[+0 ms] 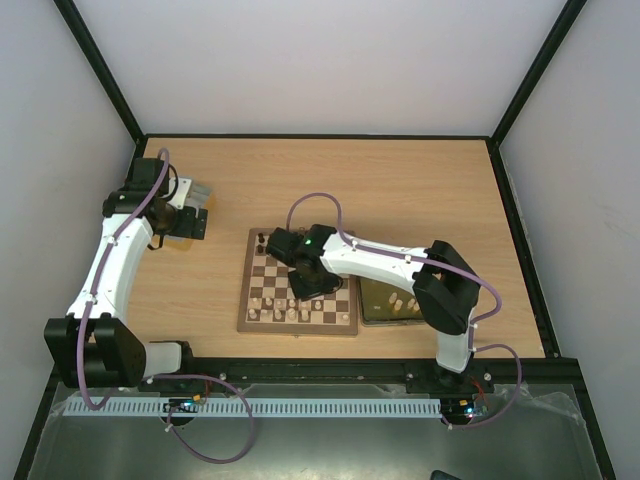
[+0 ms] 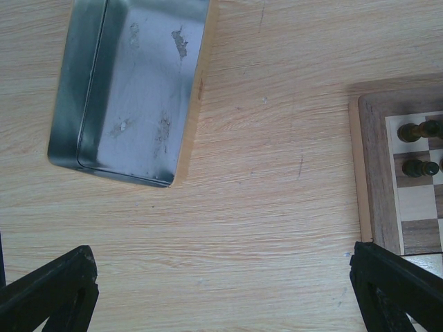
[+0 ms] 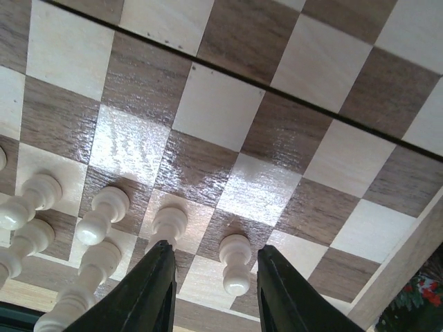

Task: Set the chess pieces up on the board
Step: Pick up the chess piece from the storage box.

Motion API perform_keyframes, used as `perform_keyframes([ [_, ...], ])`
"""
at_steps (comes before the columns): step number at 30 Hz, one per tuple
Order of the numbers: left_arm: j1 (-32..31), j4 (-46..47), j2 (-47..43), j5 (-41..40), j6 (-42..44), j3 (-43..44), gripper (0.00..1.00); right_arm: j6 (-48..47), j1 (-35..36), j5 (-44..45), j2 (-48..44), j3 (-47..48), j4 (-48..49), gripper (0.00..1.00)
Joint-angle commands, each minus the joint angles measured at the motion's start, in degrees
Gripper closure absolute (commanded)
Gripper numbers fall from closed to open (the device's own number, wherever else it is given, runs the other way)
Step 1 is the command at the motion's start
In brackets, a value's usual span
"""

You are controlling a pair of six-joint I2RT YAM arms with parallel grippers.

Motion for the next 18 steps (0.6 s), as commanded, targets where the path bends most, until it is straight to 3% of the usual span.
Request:
perform_keyframes([
  [1,0.42,-0.24,-1.33,-0.55,-0.43,-0.78,0.01,-0.70,0.31,3.72,0.88,2.29,-3.54,0.69],
  [8,0.42,-0.32,-1.11,-0.60,-0.50,-0.60,0.01,-0.07,-2.15,8.46,-1.50,3.11,-5.57,0.70],
  [18,0.42,-0.28,-0.63,-0.47,-0.39,-0.51,0.01,-0.98,-20.28,5.38,-17.32,-10.77,-4.73,0.74],
])
